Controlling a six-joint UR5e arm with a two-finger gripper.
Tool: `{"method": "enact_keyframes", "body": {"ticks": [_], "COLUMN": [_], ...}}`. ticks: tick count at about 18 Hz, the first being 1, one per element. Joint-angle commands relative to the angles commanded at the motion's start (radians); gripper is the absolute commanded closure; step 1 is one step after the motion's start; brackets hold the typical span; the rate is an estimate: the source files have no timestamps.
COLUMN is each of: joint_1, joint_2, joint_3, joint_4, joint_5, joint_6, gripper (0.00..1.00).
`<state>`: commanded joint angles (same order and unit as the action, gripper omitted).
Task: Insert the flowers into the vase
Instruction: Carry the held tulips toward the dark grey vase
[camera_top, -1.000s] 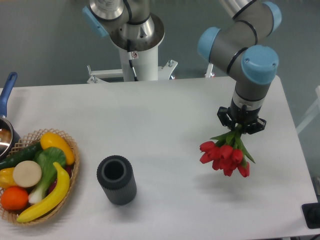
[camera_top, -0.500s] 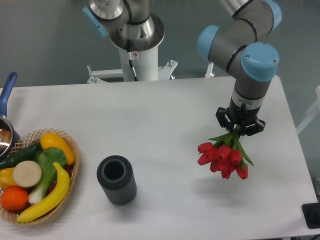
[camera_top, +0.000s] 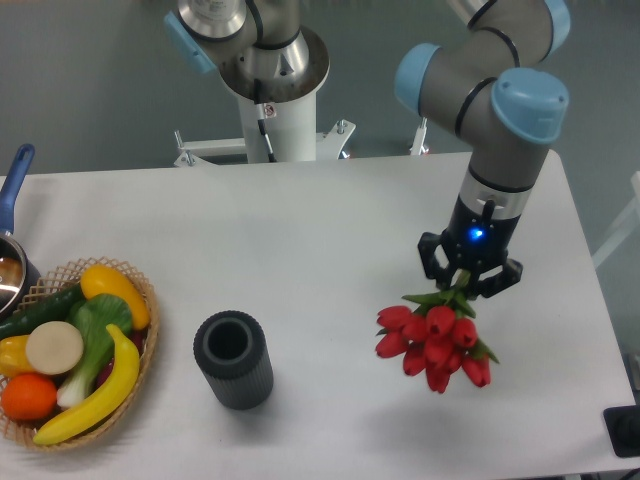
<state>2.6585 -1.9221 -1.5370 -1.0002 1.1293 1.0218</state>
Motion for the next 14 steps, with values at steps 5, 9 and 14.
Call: {"method": "enact_keyframes", "body": {"ticks": [5,9,14], "joint_1": [-0.032,-0.081,-0.097], "joint_2": [-0.018,-0.015,-0.020], "joint_3": [0.052,0.092,0.080], "joint_4": [0.002,0.024,0.234], "joint_5": [-0.225,-0.288,-0.532], "joint_6": [-0.119,-0.135,-0.250], "gripper": [0.99,0.99,0.96]}}
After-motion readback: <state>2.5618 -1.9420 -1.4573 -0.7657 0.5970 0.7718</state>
